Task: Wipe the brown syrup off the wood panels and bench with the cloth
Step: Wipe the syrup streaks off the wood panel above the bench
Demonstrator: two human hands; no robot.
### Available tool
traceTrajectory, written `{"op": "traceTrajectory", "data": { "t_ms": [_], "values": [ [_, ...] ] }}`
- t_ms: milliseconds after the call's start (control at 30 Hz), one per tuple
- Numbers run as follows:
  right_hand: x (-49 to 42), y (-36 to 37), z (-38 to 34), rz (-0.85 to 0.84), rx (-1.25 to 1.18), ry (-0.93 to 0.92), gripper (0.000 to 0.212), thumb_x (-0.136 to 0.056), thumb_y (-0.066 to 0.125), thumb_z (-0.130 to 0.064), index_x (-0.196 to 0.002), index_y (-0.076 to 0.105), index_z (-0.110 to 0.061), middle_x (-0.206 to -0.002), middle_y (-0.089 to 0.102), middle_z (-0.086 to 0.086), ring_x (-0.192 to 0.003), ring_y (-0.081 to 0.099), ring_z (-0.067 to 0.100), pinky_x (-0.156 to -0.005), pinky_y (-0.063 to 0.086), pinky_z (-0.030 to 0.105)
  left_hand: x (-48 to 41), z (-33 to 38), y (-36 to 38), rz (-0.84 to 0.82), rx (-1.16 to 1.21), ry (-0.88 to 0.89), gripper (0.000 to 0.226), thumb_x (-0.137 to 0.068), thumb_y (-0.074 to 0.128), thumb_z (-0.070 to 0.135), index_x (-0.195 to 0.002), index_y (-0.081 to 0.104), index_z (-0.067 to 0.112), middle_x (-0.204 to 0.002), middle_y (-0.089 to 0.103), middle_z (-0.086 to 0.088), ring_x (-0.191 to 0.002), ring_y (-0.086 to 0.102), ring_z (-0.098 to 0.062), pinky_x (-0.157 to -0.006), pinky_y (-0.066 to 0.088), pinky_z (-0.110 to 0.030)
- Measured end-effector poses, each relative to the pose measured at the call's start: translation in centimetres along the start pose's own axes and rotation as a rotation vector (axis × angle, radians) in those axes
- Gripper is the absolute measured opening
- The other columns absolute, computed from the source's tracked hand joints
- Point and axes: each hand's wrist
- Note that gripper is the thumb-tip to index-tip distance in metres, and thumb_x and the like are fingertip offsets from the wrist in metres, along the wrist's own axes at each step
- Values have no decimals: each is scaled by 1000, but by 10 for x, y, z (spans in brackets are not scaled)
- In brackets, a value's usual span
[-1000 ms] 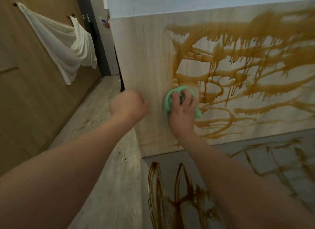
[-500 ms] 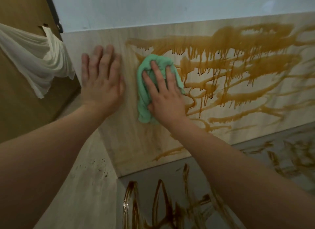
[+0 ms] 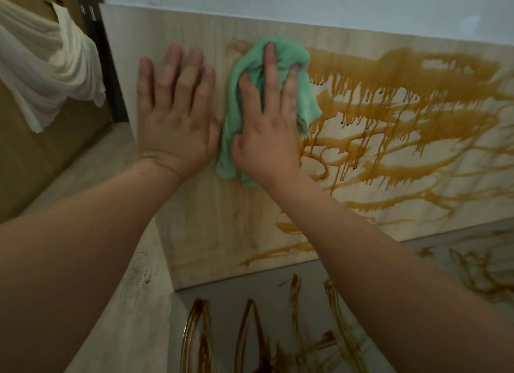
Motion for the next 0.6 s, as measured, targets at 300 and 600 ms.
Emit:
{"op": "traceTrajectory", "data": {
  "t_ms": [300, 600],
  "values": [
    [7, -2, 82, 101, 24, 234, 57, -87, 47, -19, -144, 49, -12, -172, 13, 18, -156, 3, 51, -128, 10, 58, -13, 24, -9, -25, 103, -195, 47, -87, 53, 18, -132, 55, 4, -147, 52, -19, -146, 37, -43, -122, 16, -66],
    [-1, 15, 6, 112, -121, -15, 63, -90, 57, -20, -151, 49, -7, -167, 26, 21, -153, 6, 56, -126, 11, 62, -8, 25, 7, 73, 32, -124, 42, -98, 46, 23, -129, 61, -1, -145, 56, -22, -140, 43, -52, -113, 27, -75]
  ]
}}
Point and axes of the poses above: each hand's wrist, its own x-axis away from the middle knuckle, its own y-axis out of the palm, z = x × y
